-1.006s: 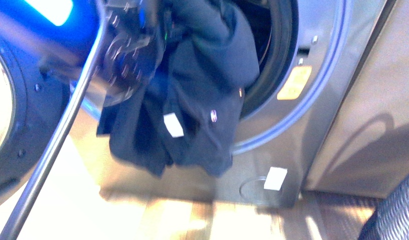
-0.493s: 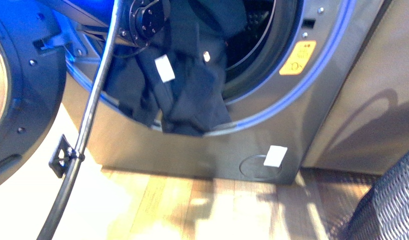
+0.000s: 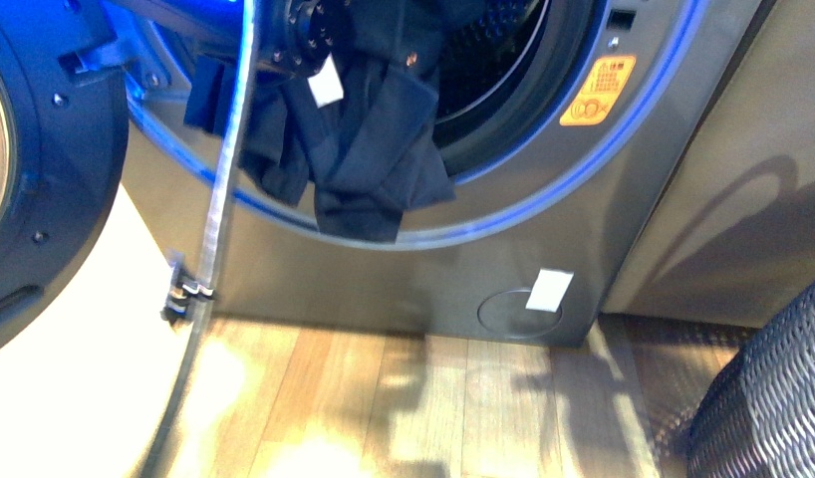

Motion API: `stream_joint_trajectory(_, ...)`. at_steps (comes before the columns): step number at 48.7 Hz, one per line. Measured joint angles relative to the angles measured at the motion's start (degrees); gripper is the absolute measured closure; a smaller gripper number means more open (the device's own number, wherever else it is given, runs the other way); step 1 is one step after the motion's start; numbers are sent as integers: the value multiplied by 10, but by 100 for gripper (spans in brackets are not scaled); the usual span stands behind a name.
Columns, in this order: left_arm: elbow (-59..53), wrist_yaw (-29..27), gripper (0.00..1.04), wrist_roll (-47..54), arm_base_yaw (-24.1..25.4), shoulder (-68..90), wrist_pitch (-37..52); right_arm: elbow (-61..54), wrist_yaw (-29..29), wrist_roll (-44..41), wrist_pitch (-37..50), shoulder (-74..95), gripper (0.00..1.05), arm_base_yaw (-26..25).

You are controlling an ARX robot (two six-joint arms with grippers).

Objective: Put clothes into washing machine

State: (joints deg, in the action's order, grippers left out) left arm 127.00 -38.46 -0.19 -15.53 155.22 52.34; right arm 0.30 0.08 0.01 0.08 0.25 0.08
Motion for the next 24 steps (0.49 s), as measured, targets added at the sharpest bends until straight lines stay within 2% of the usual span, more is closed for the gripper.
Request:
stream_joint_trajectory(5, 23, 0, 98, -2, -2, 11, -14, 0, 0, 0, 0, 0, 102, 0)
stream_joint_trajectory(24, 146, 44, 98, -25, -18, 64, -202, 0, 0, 0, 0, 0, 102, 0)
